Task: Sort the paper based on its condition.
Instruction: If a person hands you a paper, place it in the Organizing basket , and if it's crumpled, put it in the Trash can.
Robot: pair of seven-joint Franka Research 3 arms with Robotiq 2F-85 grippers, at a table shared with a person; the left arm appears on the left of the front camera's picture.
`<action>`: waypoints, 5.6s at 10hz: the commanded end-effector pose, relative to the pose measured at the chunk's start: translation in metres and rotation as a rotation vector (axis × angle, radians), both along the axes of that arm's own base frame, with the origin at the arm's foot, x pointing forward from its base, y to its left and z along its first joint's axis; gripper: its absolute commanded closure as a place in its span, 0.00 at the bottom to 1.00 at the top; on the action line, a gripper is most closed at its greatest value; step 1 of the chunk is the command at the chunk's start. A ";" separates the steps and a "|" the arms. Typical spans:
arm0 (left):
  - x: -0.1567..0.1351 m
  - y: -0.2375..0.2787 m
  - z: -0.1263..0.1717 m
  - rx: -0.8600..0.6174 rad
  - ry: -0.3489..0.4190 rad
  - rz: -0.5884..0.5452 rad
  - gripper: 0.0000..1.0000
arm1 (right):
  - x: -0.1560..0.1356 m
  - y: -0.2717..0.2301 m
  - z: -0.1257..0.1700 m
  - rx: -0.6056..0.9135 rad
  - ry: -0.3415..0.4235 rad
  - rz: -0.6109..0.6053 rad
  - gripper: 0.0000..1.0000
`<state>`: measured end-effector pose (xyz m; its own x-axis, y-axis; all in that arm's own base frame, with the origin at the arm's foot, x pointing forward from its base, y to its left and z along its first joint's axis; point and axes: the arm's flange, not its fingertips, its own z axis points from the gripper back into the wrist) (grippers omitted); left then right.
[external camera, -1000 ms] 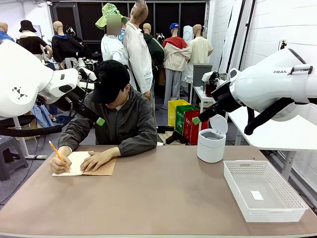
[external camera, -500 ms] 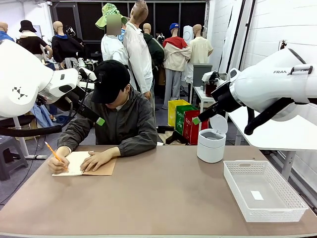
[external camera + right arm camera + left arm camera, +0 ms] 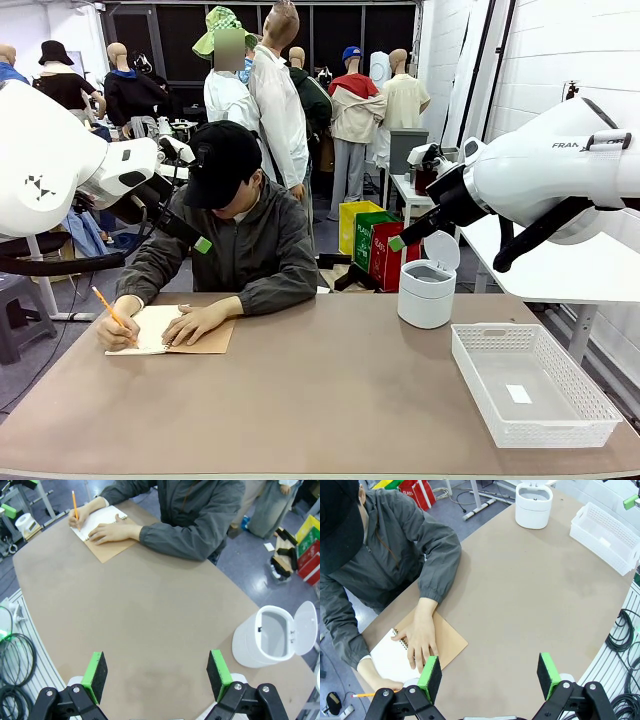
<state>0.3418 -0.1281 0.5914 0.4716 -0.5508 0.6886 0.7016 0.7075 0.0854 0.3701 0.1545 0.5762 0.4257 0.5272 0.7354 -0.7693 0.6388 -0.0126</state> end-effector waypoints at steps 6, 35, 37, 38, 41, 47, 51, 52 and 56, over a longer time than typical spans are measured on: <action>0.001 0.001 0.002 0.000 0.006 -0.002 0.00 | 0.000 0.000 0.000 0.004 0.002 0.004 0.00; 0.001 0.001 0.002 0.000 0.006 -0.002 0.00 | 0.000 0.000 0.000 0.004 0.002 0.004 0.00; 0.001 0.001 0.002 0.000 0.006 -0.002 0.00 | 0.000 0.000 0.000 0.004 0.002 0.004 0.00; 0.001 0.001 0.002 0.000 0.006 -0.002 0.00 | 0.000 0.000 0.000 0.004 0.002 0.004 0.00; 0.001 0.001 0.002 0.000 0.006 -0.002 0.00 | 0.000 0.000 0.000 0.004 0.002 0.004 0.00; 0.001 0.001 0.002 0.000 0.006 -0.002 0.00 | 0.000 0.000 0.000 0.004 0.002 0.004 0.00; 0.001 0.001 0.002 0.000 0.006 -0.002 0.00 | 0.000 0.000 0.000 0.004 0.002 0.004 0.00; 0.001 0.001 0.002 0.000 0.006 -0.002 0.00 | 0.000 0.000 0.000 0.004 0.002 0.004 0.00; 0.001 0.001 0.002 0.000 0.006 -0.002 0.00 | 0.000 0.000 0.000 0.004 0.002 0.004 0.00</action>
